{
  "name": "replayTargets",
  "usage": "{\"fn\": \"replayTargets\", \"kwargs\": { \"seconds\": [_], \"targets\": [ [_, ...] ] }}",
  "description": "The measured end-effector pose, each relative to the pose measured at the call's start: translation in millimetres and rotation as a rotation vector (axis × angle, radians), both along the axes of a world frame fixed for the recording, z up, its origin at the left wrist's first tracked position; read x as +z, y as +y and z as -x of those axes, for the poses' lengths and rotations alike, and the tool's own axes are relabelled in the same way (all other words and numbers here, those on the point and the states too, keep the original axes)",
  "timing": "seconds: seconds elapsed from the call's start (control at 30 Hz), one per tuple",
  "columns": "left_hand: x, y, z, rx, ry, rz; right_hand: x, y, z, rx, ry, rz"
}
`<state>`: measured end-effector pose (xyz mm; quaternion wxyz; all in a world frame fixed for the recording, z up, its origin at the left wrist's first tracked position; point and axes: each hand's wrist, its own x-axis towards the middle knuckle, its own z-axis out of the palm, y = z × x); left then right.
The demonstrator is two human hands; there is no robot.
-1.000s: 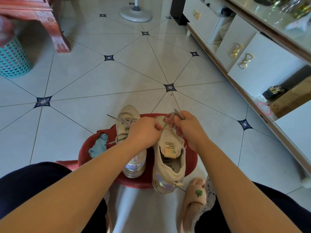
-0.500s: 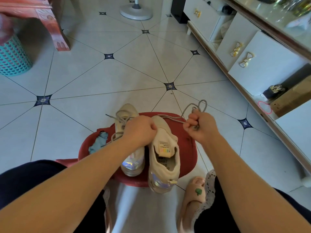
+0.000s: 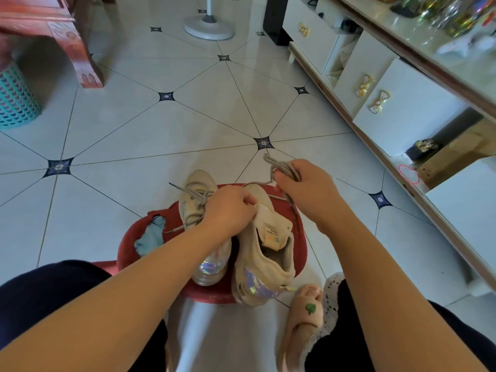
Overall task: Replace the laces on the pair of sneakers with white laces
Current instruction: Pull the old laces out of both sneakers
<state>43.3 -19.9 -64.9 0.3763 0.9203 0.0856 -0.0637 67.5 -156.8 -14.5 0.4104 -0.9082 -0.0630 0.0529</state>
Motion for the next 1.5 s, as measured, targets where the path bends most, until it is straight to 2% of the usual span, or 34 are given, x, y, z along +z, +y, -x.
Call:
{"fn": "replayTargets", "kwargs": {
  "seconds": [0.13,0.27,0.33,0.47,0.57,0.7,0.87,0.97,1.03,1.13,1.27,1.5],
  "targets": [
    [3,-3,-1,0.004,-0.009,0.040,8,0,5,0.033,-0.074,0.112],
    [10,3,-4,-0.116,0.006,-0.203,2,-5,13,0.241,0.150,0.410],
    [13,8,-5,-0.117,0.017,-0.222,-2,-6,20,0.322,0.229,0.508],
    [18,18,-3,-0.068,-0.005,-0.246,4,-11,25,0.339,0.298,0.415],
    [22,28,-1,-0.066,-0.034,-0.288,6,-18,28,0.301,0.200,0.422],
    [31,47,6,-0.033,-0.024,-0.246,7,-19,31,0.183,0.077,0.293],
    [34,79,19,0.072,-0.019,-0.167,11,4,39,0.237,0.008,0.272],
    [28,83,30,0.061,0.098,-0.169,13,26,52,0.388,0.036,0.351],
    [22,81,38,0.010,0.181,-0.154,8,36,62,0.485,0.055,0.506],
    [13,78,45,-0.012,0.199,-0.108,-8,38,75,0.491,-0.071,0.714],
    [15,80,46,-0.006,0.170,-0.114,-20,32,77,0.480,-0.088,0.674],
    [15,82,49,-0.013,0.135,-0.091,-18,18,74,0.551,-0.234,0.788]
  ]
}}
